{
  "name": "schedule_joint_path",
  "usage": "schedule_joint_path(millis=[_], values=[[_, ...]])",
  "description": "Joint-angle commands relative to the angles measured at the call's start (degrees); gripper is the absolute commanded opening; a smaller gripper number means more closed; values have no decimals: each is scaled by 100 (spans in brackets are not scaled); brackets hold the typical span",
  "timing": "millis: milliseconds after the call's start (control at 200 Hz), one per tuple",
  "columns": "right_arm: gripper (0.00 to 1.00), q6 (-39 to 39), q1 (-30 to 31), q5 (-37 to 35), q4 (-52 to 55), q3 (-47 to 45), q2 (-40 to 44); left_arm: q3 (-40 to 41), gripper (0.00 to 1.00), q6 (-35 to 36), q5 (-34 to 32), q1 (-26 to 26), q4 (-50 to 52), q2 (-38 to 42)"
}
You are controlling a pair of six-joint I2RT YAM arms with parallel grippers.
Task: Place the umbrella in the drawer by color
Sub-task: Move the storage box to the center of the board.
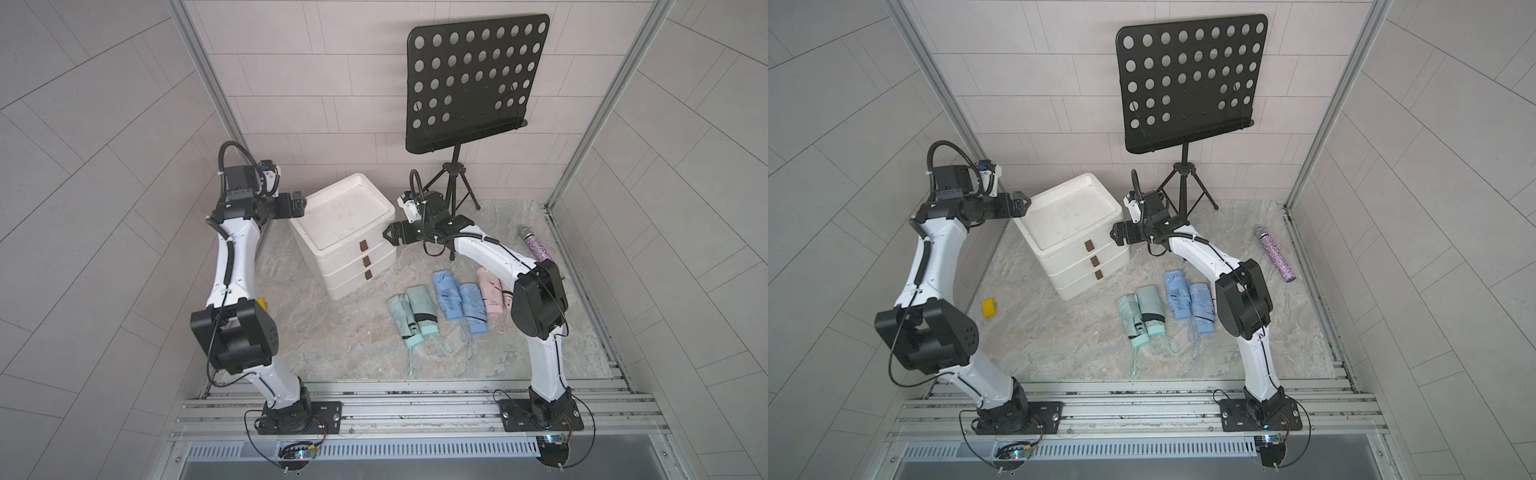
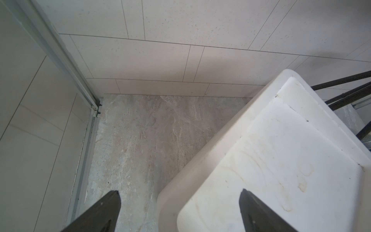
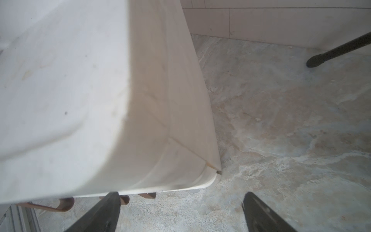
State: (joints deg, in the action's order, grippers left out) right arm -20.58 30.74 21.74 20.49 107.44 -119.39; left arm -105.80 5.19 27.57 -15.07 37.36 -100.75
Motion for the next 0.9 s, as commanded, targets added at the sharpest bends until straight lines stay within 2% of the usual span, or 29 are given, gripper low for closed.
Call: schedule_joint_path(millis=[0, 160, 265, 365, 896], values=[[98, 37, 37, 136, 172, 235, -82, -880, 100, 173, 655, -88, 133, -675], [98, 36, 71, 134, 227, 194, -30, -1742, 100, 168, 1369, -115, 468, -1431], [98, 28, 122, 150, 236, 179, -14, -1793, 96, 363, 1625, -40, 757, -1540], [99, -7, 168, 179, 210, 157, -22, -1528, 92, 643, 1711, 34, 906, -1412], [99, 230, 213, 307, 419, 265, 23, 262, 89, 1266, 1851, 38, 1109, 13]])
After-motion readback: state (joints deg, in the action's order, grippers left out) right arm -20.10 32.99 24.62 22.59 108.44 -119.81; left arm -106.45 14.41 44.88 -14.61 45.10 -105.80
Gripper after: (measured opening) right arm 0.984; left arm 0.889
